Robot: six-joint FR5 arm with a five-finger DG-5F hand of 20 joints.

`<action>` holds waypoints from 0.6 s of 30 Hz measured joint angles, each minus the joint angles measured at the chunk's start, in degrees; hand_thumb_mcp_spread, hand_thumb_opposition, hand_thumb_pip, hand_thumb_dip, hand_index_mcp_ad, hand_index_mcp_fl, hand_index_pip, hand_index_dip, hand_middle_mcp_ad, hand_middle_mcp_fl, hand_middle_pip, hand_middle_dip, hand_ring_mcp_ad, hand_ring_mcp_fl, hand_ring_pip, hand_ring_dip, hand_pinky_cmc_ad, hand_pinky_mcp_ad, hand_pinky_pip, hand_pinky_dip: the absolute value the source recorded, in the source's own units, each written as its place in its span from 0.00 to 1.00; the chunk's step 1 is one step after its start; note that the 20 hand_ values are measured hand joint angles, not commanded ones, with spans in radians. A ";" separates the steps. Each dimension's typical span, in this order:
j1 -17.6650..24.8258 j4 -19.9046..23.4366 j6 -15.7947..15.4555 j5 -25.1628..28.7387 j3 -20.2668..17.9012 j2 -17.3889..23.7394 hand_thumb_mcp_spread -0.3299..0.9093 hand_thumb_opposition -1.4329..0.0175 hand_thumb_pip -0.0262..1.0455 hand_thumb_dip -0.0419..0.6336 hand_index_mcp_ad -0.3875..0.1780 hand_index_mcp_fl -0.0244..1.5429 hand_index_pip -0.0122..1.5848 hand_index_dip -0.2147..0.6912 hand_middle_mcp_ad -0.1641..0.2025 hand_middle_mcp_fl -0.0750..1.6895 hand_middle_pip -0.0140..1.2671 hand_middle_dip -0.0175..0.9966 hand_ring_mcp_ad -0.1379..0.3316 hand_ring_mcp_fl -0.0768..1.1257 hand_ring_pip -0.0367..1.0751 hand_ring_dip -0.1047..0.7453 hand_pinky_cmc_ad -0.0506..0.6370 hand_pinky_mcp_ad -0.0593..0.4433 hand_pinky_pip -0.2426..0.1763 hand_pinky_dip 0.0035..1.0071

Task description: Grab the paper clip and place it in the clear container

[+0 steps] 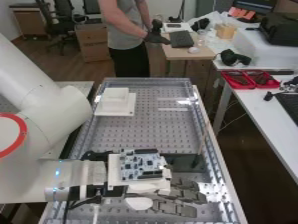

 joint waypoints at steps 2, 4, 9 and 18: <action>-0.02 -0.01 0.05 0.01 0.00 -0.01 0.65 0.37 0.60 0.44 0.33 0.28 0.98 0.27 0.65 0.15 0.10 0.21 0.59 0.09 0.12 0.24 0.55 0.47 0.55 0.19; -0.03 0.01 0.23 0.06 0.00 -0.04 0.66 0.37 0.60 0.44 0.33 0.28 0.98 0.27 0.66 0.15 0.10 0.21 0.59 0.09 0.12 0.24 0.55 0.47 0.55 0.19; -0.05 0.73 1.29 0.09 -0.31 0.00 0.66 0.36 0.59 0.43 0.33 0.31 0.97 0.28 0.66 0.16 0.10 0.21 0.59 0.09 0.12 0.24 0.55 0.48 0.55 0.19; -0.22 5.80 9.67 0.36 -2.60 2.00 0.67 0.35 0.58 0.43 0.33 0.38 0.93 0.27 0.65 0.18 0.11 0.21 0.59 0.11 0.12 0.24 0.55 0.48 0.55 0.19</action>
